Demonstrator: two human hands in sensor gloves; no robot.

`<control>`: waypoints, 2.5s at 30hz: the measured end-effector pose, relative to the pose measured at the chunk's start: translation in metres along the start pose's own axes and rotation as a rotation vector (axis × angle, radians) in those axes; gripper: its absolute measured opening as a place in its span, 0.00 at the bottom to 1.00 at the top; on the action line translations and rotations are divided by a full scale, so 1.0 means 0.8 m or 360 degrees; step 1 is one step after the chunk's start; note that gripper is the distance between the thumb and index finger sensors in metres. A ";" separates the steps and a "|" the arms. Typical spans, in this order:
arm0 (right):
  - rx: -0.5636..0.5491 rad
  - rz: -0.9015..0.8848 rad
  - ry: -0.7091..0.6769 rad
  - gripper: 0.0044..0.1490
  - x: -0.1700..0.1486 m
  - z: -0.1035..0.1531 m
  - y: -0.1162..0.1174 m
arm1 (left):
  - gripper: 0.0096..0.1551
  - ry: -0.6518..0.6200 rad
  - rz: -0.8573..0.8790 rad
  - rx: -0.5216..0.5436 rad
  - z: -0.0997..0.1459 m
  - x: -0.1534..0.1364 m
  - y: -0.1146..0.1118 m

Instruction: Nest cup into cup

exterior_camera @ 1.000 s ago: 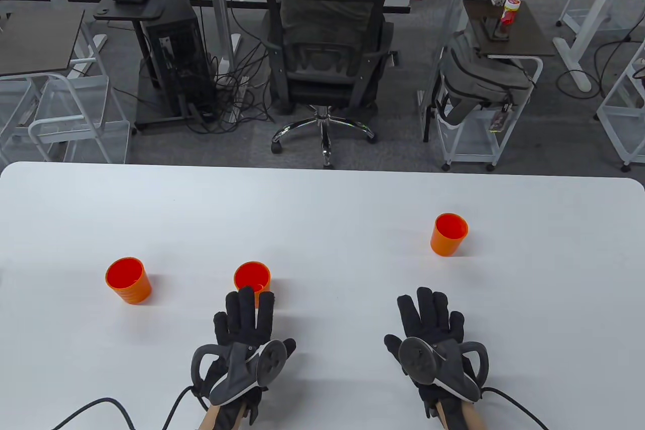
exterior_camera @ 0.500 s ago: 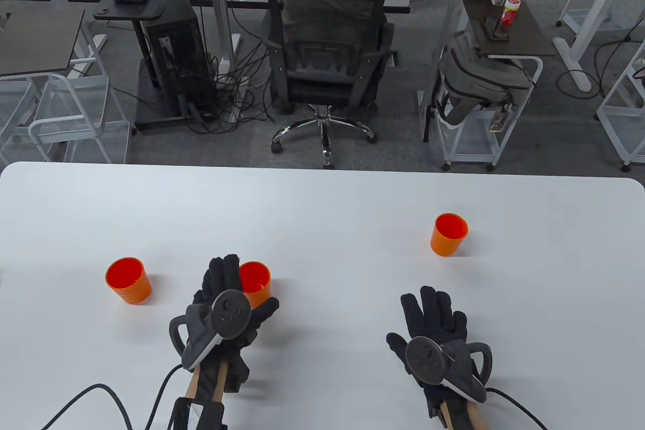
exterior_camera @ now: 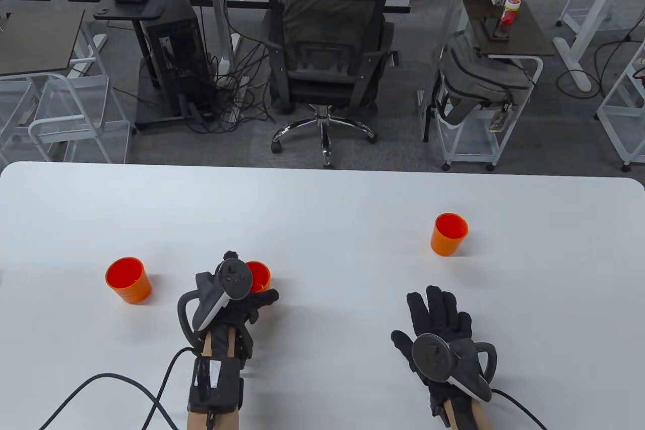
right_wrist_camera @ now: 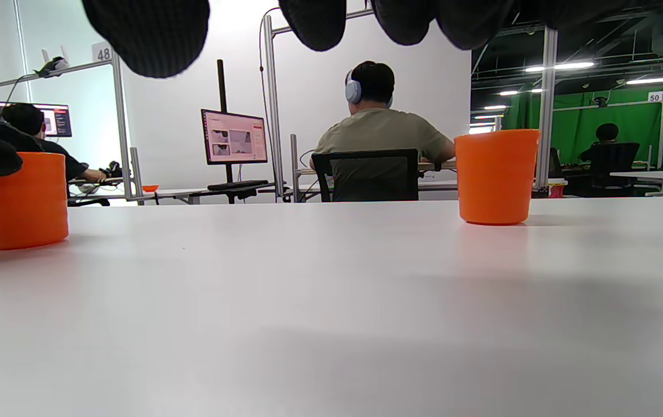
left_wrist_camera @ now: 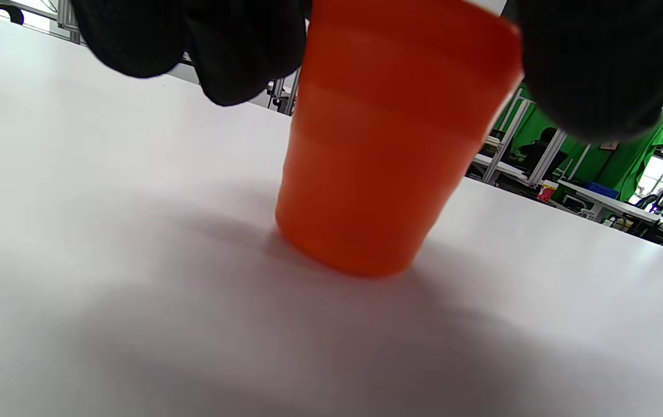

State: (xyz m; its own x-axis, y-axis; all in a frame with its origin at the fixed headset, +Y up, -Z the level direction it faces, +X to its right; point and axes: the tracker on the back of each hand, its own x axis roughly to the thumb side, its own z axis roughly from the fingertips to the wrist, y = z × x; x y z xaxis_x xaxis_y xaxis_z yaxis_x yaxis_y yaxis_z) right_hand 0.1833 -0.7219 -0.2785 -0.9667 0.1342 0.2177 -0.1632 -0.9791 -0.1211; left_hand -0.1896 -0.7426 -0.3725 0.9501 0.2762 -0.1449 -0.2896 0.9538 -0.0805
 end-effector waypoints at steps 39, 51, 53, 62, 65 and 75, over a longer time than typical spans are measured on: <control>0.0018 -0.0042 0.0092 0.50 -0.015 0.003 -0.001 | 0.69 -0.0737 -0.0017 -0.0106 0.138 0.155 -0.072; 0.0022 -0.0048 0.0096 0.50 -0.018 0.002 -0.001 | 0.72 -0.0846 0.0044 -0.0129 0.140 0.147 -0.063; 0.0020 -0.0056 0.0094 0.50 -0.020 0.002 -0.002 | 0.69 -0.0890 0.0101 -0.0040 0.140 0.139 -0.047; -0.0059 -0.0100 0.0190 0.53 -0.054 -0.040 -0.026 | 0.64 -0.0755 0.0306 0.0183 0.133 0.072 0.002; -0.0105 -0.0110 0.0265 0.55 -0.078 -0.070 -0.034 | 0.63 -0.0690 0.0405 0.0214 0.130 0.055 0.009; 0.0073 -0.0321 0.0619 0.68 -0.156 -0.203 -0.007 | 0.63 -0.0587 0.0452 0.0230 0.122 0.036 0.011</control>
State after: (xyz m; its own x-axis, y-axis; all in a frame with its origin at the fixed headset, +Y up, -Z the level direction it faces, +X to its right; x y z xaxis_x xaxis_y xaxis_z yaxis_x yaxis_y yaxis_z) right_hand 0.2732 -0.7087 -0.4621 -0.9200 0.3622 -0.1495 -0.3557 -0.9321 -0.0688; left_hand -0.1535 -0.7150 -0.2813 0.8213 0.5265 0.2198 -0.5490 0.8342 0.0531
